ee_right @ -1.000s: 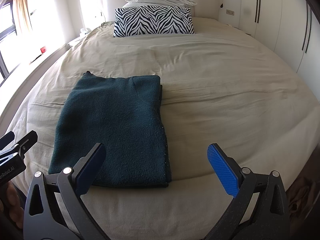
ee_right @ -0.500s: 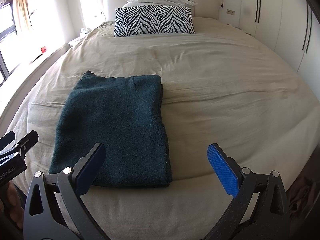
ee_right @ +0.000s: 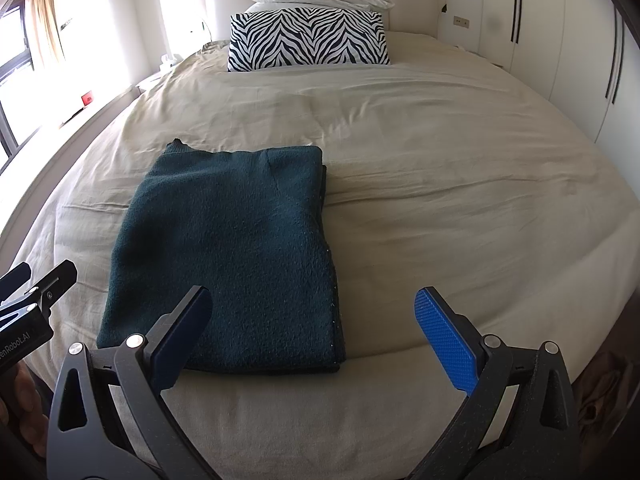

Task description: Fold small clothes

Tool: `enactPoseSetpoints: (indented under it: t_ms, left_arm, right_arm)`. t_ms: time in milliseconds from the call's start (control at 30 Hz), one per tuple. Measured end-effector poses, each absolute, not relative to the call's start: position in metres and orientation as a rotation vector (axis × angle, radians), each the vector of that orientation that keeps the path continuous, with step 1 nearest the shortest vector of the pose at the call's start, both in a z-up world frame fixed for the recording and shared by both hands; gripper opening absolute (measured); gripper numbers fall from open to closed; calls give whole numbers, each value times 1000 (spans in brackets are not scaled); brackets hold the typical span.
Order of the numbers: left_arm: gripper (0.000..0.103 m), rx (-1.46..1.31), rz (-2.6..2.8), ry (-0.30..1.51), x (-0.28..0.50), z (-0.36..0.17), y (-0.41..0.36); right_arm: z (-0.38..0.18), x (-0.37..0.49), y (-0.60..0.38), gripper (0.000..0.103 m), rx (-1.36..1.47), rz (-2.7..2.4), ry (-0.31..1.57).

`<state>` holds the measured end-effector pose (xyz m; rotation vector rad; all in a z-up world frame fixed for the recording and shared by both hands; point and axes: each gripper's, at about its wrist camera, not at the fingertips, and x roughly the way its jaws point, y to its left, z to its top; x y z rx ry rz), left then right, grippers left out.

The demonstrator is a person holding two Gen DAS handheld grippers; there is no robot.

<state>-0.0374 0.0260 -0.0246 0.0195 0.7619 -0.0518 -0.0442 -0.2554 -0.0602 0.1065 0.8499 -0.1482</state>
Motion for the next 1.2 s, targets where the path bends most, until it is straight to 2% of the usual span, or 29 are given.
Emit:
enactPoseSetpoints:
  t_ms: [1200]
  left_arm:
    - [103, 21, -54, 767, -38, -27, 27]
  right_arm:
    - [-64, -45, -258, 103, 114, -139, 859]
